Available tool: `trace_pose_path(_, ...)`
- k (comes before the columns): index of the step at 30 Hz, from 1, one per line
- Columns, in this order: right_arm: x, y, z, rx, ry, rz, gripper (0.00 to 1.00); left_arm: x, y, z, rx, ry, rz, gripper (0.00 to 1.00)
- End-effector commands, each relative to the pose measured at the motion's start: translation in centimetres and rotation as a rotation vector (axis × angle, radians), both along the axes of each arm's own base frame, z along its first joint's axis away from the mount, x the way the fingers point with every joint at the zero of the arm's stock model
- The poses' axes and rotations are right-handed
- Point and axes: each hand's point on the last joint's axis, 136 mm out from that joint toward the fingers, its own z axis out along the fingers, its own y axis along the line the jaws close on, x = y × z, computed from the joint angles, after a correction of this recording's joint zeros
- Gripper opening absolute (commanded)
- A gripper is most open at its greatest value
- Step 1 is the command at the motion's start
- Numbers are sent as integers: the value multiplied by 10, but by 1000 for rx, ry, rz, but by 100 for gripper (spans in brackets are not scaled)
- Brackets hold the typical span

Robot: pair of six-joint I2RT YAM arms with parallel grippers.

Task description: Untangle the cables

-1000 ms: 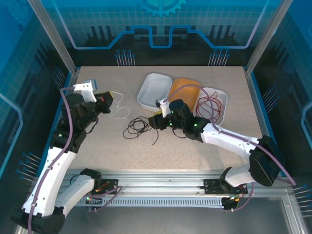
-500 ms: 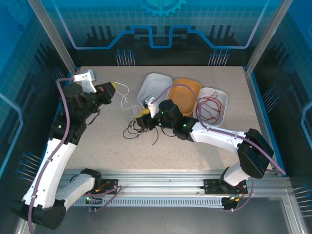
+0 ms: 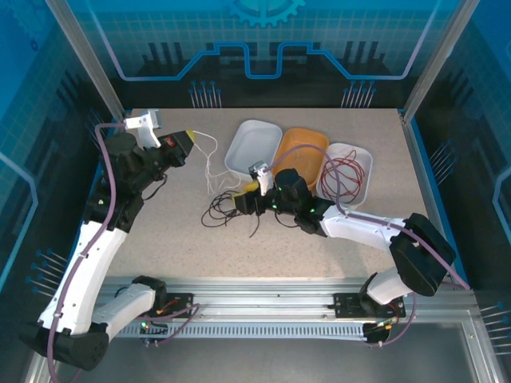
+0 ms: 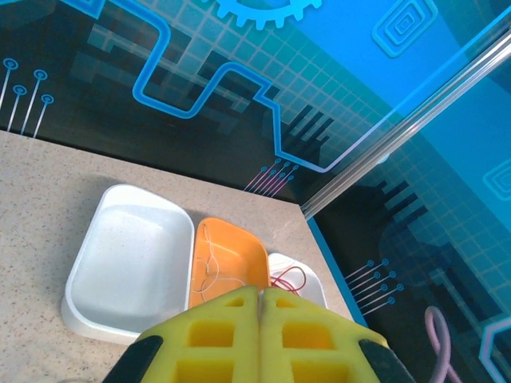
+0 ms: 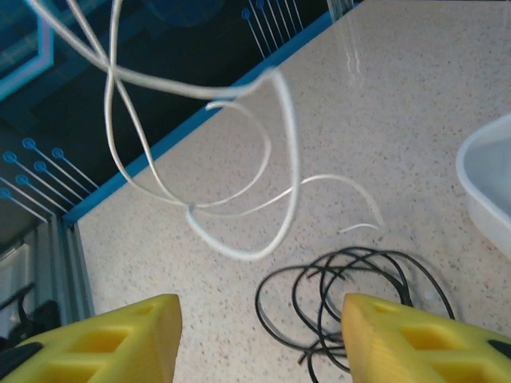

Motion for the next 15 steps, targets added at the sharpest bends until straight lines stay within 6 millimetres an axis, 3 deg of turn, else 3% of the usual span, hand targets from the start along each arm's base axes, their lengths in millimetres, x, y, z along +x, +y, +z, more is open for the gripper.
trace_pose_path(1,2,0,-1,28,-9,-16,63,1,2,29,-34,-61,14,0)
trace_pose_path(14,46,15,-29,-75,-227,-64,70,2,-10,50,-78,-77,-55,0)
trace_pose_path(15,51,24,-15,-35,-256,-61,70,2,-10,52,-78,-80,-52,0)
